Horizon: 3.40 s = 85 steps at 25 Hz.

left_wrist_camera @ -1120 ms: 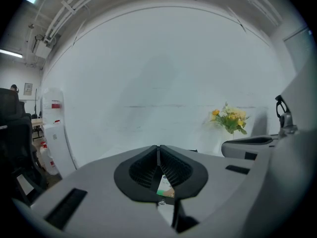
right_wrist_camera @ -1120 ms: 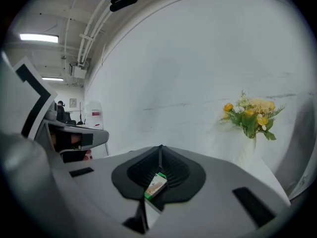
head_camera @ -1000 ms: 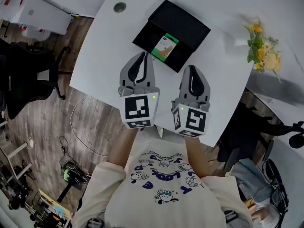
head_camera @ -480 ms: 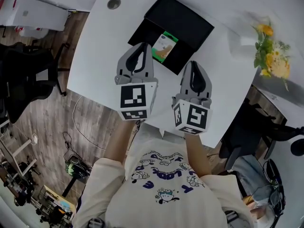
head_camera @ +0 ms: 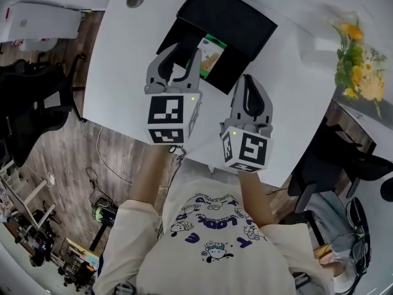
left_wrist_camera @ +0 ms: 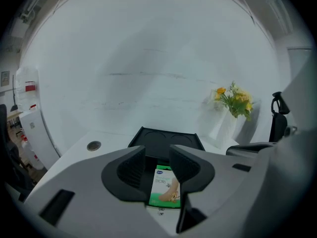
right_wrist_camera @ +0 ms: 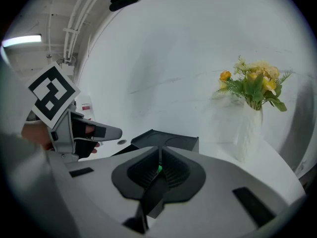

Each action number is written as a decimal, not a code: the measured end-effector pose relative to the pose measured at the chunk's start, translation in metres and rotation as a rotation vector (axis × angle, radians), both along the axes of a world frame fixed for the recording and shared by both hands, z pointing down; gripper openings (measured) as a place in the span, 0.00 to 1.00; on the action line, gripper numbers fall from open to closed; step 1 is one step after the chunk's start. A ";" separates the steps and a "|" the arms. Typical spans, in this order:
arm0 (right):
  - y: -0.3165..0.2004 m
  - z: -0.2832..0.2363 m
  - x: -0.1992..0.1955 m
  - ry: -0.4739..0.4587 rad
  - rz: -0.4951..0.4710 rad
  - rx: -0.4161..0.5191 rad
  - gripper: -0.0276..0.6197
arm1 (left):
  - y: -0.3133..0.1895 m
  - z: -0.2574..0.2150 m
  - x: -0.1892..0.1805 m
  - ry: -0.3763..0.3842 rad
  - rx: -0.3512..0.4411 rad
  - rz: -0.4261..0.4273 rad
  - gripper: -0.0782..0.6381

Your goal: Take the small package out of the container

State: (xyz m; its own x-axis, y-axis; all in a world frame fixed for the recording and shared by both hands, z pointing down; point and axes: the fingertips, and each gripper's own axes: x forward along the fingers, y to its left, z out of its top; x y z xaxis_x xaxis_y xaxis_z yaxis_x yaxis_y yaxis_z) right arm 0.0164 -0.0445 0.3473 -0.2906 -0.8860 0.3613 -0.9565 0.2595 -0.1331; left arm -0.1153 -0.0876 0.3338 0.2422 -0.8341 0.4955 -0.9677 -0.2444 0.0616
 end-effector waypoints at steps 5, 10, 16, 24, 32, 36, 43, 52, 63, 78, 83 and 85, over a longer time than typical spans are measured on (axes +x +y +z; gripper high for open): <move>-0.003 0.007 0.003 -0.005 0.013 -0.020 0.10 | -0.006 0.019 0.006 -0.017 -0.076 0.058 0.42; -0.003 0.013 0.003 -0.012 0.015 -0.041 0.10 | -0.011 0.035 0.018 -0.021 -0.150 0.126 0.50; -0.002 0.021 0.003 -0.018 0.009 -0.057 0.10 | -0.020 0.045 0.025 -0.055 -0.193 0.188 0.56; -0.004 0.033 0.013 -0.041 0.031 -0.089 0.10 | -0.026 0.070 0.039 -0.142 -0.306 0.292 0.57; -0.006 0.043 0.021 -0.063 0.054 -0.116 0.10 | -0.022 0.107 0.047 -0.166 -0.553 0.329 0.57; -0.007 0.049 0.024 -0.070 0.063 -0.128 0.10 | -0.023 0.118 0.047 -0.190 -0.595 0.315 0.57; -0.009 0.056 0.029 -0.081 0.082 -0.146 0.10 | -0.027 0.135 0.046 -0.249 -0.657 0.322 0.57; -0.011 0.063 0.036 -0.097 0.100 -0.162 0.10 | -0.024 0.154 0.046 -0.258 -0.727 0.301 0.57; -0.012 0.068 0.030 -0.095 0.090 -0.183 0.10 | -0.025 0.156 0.044 -0.248 -0.731 0.297 0.57; -0.012 0.074 0.017 -0.108 0.059 -0.196 0.10 | -0.027 0.160 0.046 -0.256 -0.725 0.294 0.58; -0.012 0.073 0.016 -0.107 0.063 -0.199 0.10 | -0.027 0.158 0.041 -0.268 -0.722 0.294 0.58; -0.012 0.072 0.017 -0.107 0.064 -0.197 0.10 | -0.026 0.158 0.043 -0.254 -0.733 0.301 0.58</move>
